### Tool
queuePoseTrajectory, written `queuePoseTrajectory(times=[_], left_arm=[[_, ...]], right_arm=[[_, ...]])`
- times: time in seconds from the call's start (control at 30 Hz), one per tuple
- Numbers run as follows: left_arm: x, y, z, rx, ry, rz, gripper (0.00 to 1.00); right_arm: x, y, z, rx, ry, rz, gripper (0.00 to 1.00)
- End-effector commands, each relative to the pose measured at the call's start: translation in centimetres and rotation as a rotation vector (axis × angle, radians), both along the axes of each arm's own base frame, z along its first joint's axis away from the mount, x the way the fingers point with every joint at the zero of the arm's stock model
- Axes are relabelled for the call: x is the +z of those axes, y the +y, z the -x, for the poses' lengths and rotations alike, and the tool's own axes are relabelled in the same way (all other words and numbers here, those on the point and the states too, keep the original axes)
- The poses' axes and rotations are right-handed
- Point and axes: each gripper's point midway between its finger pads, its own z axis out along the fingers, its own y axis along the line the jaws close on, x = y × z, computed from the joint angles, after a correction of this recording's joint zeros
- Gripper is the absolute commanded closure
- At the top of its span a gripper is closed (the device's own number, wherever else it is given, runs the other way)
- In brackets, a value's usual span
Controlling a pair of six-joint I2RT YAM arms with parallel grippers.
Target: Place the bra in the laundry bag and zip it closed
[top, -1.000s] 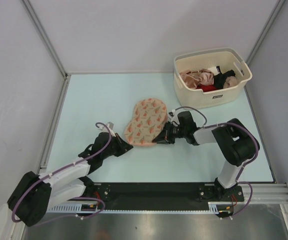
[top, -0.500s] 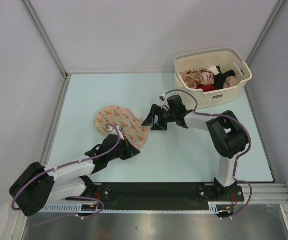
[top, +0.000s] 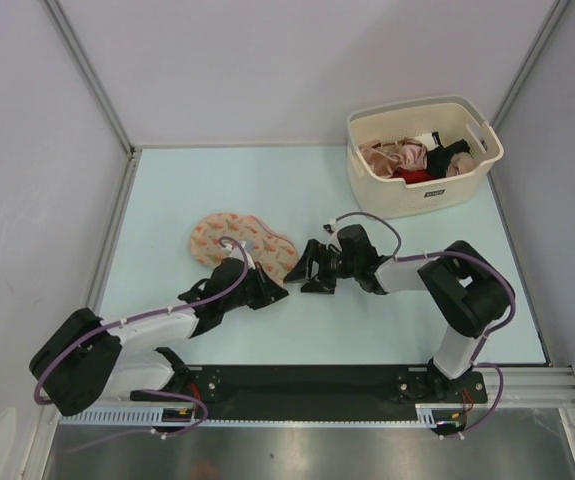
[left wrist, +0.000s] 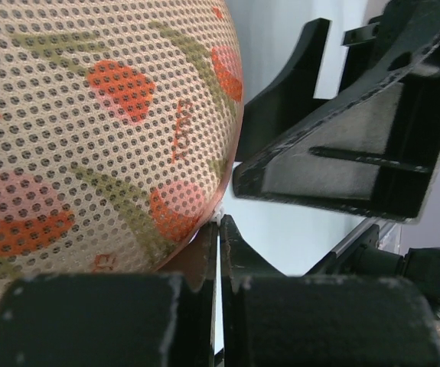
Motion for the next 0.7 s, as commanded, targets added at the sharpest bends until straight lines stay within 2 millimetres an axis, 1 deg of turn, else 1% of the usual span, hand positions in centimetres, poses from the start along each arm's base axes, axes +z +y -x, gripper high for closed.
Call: queuePoseTrajectory(times=[0.0,0.1,0.13,0.2,0.23,0.27,0.3,0.33,0.37,0.4,0.43,0.5,0.53,0.6,0.63,0.67], left_arm=[[2.3,-0.9,-0.4,-0.016,-0.062,0.063,1.0],[2.0,-0.4,0.0,-0.013,-0.057,0.053,1.0],[2.0,-0.4,0.1,-0.011,-0.057,0.053,1.0],[1.8,0.1,0.2,-0.001,-0.058,0.046,1.0],[1.1,0.7,0.4,0.017,-0.037,0.02,1.0],[0.5,1.4,0.4,0.046,-0.012,0.018,1.0],[0.2,1.9,0.5,0.066,0.01,0.028,1.0],[-0.3,2.5,0.8,0.077,0.046,0.032,1.0],[-1.1,3.7,0.5,0.118,0.073,0.028,1.0],[-1.2,4.2,0.3,0.13,0.065,0.021,1.0],[-1.2,5.3,-0.2,0.164,0.063,0.002,1.0],[-1.2,6.4,-0.6,0.186,0.054,-0.021,1.0],[-1.1,7.4,-1.1,0.218,0.048,-0.032,1.0],[-1.3,8.7,-1.4,0.25,0.045,-0.071,1.0],[-1.6,9.8,-1.6,0.284,0.064,-0.097,1.0],[-1.7,10.3,-1.7,0.292,0.066,-0.116,1.0]], right_arm=[[2.0,3.2,-1.5,-0.004,-0.048,-0.11,0.22],[2.1,3.9,-1.6,-0.004,-0.04,-0.132,0.33],[1.8,4.0,-1.6,-0.002,-0.031,-0.132,0.45],[1.8,3.7,-1.9,-0.013,-0.024,-0.135,0.63],[1.9,3.4,-2.2,-0.021,-0.026,-0.136,0.78],[1.8,3.1,-2.3,-0.022,-0.025,-0.132,0.84],[1.7,2.4,-2.9,-0.035,-0.026,-0.127,0.9],[1.8,2.0,-2.9,-0.024,-0.018,-0.124,0.95],[1.7,1.7,-2.9,-0.012,-0.015,-0.123,0.97],[1.6,1.5,-2.9,0.012,-0.023,-0.117,0.98],[1.8,1.1,-2.8,0.038,-0.012,-0.133,1.0],[1.3,0.4,-2.5,0.063,0.005,-0.138,1.0],[0.8,-0.4,-2.6,0.049,0.013,-0.133,1.0],[0.7,-1.0,-2.6,0.059,0.006,-0.13,1.0],[0.7,-1.4,-2.8,0.055,0.007,-0.127,1.0],[0.9,-1.5,-2.9,0.061,0.001,-0.128,1.0]])
